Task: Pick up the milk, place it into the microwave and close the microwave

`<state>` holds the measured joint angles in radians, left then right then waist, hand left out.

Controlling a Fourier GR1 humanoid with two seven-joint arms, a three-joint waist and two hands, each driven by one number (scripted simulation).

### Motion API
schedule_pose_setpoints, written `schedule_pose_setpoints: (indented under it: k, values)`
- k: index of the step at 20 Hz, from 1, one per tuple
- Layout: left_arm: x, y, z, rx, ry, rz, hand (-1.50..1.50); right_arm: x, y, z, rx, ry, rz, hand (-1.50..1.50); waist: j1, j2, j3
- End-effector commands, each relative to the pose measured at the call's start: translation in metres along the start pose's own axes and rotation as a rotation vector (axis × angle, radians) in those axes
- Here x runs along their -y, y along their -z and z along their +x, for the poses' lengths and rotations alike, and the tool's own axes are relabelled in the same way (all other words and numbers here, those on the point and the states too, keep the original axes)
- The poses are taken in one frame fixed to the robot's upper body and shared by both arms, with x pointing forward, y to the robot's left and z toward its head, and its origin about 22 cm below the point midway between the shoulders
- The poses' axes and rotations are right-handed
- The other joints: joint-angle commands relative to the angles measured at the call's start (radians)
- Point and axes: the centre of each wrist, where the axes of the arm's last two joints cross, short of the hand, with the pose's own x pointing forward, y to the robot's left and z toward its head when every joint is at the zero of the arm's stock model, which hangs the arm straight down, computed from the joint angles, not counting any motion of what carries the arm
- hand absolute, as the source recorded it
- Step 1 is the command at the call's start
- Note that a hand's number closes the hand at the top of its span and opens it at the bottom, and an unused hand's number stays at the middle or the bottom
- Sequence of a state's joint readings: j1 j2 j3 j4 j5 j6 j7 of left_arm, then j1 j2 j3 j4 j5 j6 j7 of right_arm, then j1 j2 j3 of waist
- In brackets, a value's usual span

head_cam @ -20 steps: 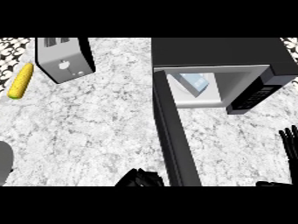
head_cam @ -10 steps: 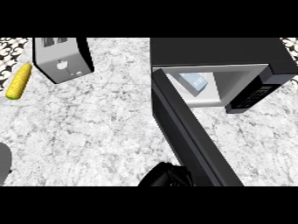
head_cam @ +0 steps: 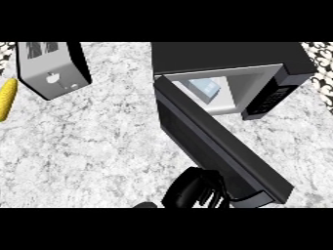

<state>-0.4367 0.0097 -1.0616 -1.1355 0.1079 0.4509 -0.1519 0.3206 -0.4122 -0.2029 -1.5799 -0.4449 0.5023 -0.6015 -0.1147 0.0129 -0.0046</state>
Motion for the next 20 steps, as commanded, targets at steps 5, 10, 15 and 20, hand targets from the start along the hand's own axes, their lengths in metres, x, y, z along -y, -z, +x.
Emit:
schedule_pose_setpoints:
  k: [5, 10, 15, 20]
  values:
    - [-0.024, 0.037, 0.022, 0.043, -0.007, 0.145, 1.5, -0.006, 0.025, 0.019, 0.058, 0.033, 0.12, -1.5, -0.075, 0.015, -0.003]
    - [-0.043, 0.049, 0.04, 0.165, -0.101, 0.302, -1.5, 0.0, 0.04, 0.036, 0.116, -0.006, 0.143, -1.5, -0.119, 0.028, -0.008]
    - [-0.052, 0.061, 0.045, 0.205, -0.09, 0.363, -1.5, 0.0, 0.045, 0.036, 0.118, 0.056, 0.158, -1.5, -0.154, 0.041, -0.003]
    - [-0.065, 0.077, 0.056, 0.238, -0.088, 0.392, -1.5, 0.002, 0.058, 0.044, 0.137, 0.065, 0.185, -1.5, -0.189, 0.054, -0.002]
